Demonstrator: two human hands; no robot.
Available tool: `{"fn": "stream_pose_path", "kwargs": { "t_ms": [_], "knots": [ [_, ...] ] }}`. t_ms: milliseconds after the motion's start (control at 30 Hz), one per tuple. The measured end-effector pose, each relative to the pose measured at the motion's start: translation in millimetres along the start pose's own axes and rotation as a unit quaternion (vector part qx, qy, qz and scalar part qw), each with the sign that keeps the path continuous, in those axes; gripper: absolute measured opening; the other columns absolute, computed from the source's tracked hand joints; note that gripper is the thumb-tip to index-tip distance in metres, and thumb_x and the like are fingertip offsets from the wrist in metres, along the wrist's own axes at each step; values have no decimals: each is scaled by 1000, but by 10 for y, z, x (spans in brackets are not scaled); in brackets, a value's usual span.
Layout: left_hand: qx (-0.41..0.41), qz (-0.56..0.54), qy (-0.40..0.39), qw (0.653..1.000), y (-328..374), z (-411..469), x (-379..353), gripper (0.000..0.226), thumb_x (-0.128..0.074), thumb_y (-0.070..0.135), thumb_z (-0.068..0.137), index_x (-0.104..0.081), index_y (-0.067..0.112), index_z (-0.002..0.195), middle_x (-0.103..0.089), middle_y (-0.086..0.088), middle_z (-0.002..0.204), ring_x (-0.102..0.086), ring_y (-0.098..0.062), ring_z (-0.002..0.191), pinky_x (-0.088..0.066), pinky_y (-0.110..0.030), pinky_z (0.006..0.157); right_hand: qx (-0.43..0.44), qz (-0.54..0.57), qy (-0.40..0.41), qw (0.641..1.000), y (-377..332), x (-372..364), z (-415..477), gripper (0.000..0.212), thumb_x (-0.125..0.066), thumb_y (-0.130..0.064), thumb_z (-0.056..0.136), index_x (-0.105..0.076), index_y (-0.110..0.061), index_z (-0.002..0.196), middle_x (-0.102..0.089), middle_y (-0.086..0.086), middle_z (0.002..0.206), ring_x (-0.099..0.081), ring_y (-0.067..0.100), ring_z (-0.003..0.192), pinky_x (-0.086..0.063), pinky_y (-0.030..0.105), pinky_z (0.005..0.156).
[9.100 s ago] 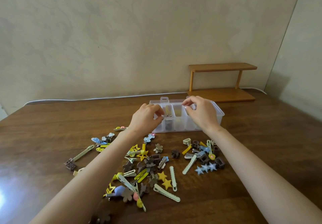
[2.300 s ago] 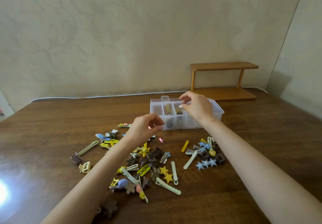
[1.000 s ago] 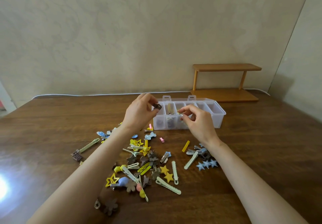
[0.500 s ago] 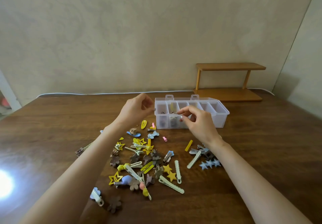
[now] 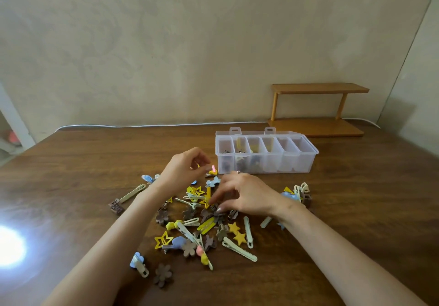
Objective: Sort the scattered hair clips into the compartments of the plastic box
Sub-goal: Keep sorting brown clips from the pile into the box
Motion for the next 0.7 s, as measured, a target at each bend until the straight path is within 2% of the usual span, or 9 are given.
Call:
{"fn": "stream_pose_path", "kwargs": {
  "t_ms": [67,167,300,400,467,533,600,700],
  "knots": [
    [4,-3,10,1000,-26,-16,27,10,-64,18,86,-61,15,95,-59,12,78,-54,-8,73,-47,-24,69,-8,-3,15,1000,3,21,-4,14,-70,-34,81,-73,-31,95,-60,-9,97,-47,3,92,-43,31,83],
    [2,-5,9,1000,-27,-29,26,7,-64,17,86,-61,16,93,-60,10,78,-56,-11,74,-49,-27,70,-39,58,64,995,72,125,-25,12,-70,-28,82,-73,-23,92,-58,-18,83,-50,-7,77,-39,15,69],
    [-19,-11,-35,999,40,-57,-34,5,-65,18,85,-60,18,84,-62,7,77,-58,-9,69,-47,-15,60,-95,176,115,973,241,254,-83,7,-72,-25,81,-73,-22,87,-69,-11,81,-59,-1,74,-42,13,65],
    [-38,4,-97,995,101,-79,-94,11,-68,23,83,-59,17,81,-62,5,76,-53,-5,65,-43,-18,61,-117,219,130,960,332,282,-100,9,-73,-25,80,-74,-17,86,-71,-5,80,-63,5,78,-45,17,70],
    [-49,22,-167,985,153,-115,-163,15,-71,28,79,-60,20,79,-59,9,74,-50,-2,64,-40,-14,60,-121,226,138,957,368,295,-104,11,-73,-24,80,-75,-15,85,-71,-3,79,-64,8,79,-47,20,74],
    [-45,31,-252,966,187,-182,-242,17,-75,32,75,-62,23,82,-59,14,77,-50,3,70,-39,-10,63,-126,229,140,955,398,302,-109,12,-73,-25,80,-75,-14,85,-72,-3,79,-65,8,80,-49,21,76],
    [-41,48,-315,947,179,-240,-296,24,-77,34,72,-64,26,91,-59,18,88,-51,4,81,-40,-10,69,-127,232,149,953,422,328,-116,11,-73,-25,80,-75,-15,85,-72,-3,79,-65,7,80,-49,20,76],
    [-46,84,-335,937,149,-259,-331,28,-77,34,72,-64,28,97,-58,14,100,-51,-4,94,-45,-23,82,-123,237,184,946,467,408,-138,9,-73,-23,80,-75,-16,85,-73,-3,83,-65,8,83,-50,21,78]
  ]
}}
Point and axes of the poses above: each hand's wrist, its own z-axis towards the middle knuckle, its own x-axis out of the back of the hand, y = z × x, the point moved 6 cm from there along z, towards the middle knuckle
